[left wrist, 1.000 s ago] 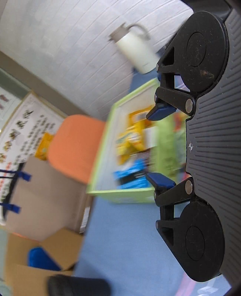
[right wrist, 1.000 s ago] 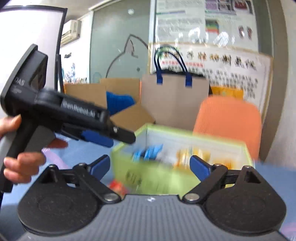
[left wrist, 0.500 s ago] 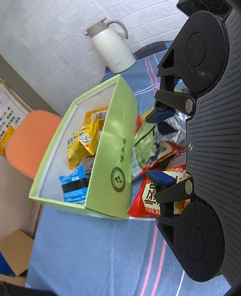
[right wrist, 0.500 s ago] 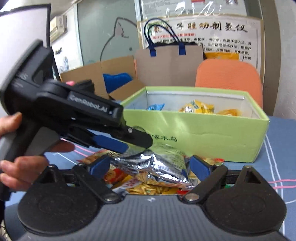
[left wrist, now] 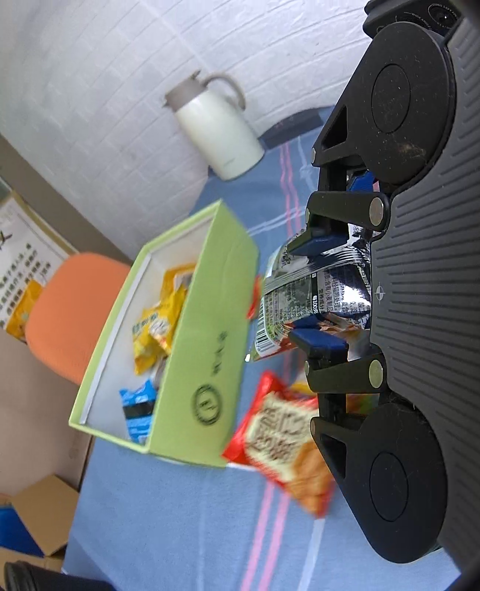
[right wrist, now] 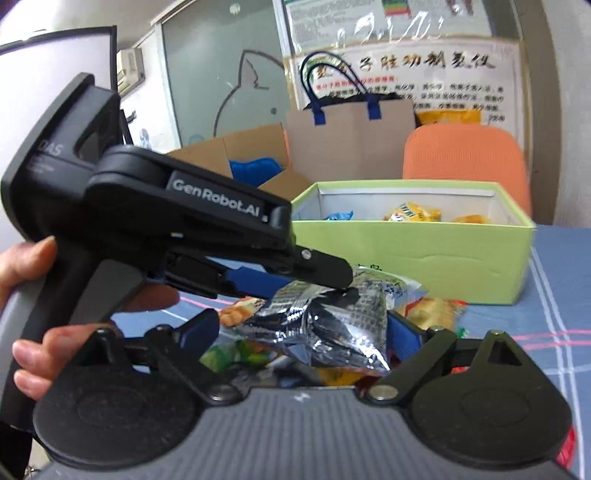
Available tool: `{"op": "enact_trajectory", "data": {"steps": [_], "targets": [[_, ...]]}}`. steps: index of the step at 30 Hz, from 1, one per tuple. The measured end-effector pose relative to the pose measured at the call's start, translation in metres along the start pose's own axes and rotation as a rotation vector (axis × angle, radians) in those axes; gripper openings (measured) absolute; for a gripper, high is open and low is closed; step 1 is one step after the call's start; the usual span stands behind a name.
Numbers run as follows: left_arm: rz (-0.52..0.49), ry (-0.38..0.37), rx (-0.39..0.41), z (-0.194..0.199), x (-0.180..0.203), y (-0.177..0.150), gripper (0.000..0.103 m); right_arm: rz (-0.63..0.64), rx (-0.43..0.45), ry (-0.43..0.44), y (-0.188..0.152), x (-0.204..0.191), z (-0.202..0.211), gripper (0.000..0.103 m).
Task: Organize snacks
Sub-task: 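Lower the left gripper onto the silver foil snack bag and close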
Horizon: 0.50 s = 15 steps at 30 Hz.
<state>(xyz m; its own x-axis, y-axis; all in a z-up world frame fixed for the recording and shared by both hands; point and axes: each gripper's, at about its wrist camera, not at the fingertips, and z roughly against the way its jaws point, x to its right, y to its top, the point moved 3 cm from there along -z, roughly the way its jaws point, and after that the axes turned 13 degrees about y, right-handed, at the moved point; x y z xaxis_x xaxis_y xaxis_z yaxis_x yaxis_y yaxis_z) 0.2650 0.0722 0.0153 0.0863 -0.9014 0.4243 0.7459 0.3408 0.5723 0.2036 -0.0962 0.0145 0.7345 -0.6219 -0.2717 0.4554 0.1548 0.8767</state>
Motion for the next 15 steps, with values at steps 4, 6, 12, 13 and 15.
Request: {"op": "enact_trajectory", "data": {"steps": [4, 6, 12, 13, 15], "targets": [[-0.021, 0.0, 0.0, 0.018, 0.013, -0.039, 0.023, -0.019, -0.006, -0.018, -0.027, -0.014, 0.032, 0.093], [-0.028, -0.008, -0.022, 0.018, 0.017, -0.06, 0.024, -0.028, -0.025, -0.036, -0.045, -0.018, 0.044, 0.093], [-0.033, -0.015, -0.118, 0.01, 0.022, -0.104, 0.036, -0.091, -0.053, -0.078, -0.083, -0.011, 0.068, 0.093], [-0.024, -0.017, -0.12, 0.012, 0.02, -0.107, 0.038, -0.096, -0.039, -0.087, -0.084, -0.01, 0.074, 0.093], [-0.022, 0.001, -0.104, 0.017, 0.018, -0.109, 0.044, -0.108, -0.024, -0.093, -0.086, -0.007, 0.08, 0.093]]}}
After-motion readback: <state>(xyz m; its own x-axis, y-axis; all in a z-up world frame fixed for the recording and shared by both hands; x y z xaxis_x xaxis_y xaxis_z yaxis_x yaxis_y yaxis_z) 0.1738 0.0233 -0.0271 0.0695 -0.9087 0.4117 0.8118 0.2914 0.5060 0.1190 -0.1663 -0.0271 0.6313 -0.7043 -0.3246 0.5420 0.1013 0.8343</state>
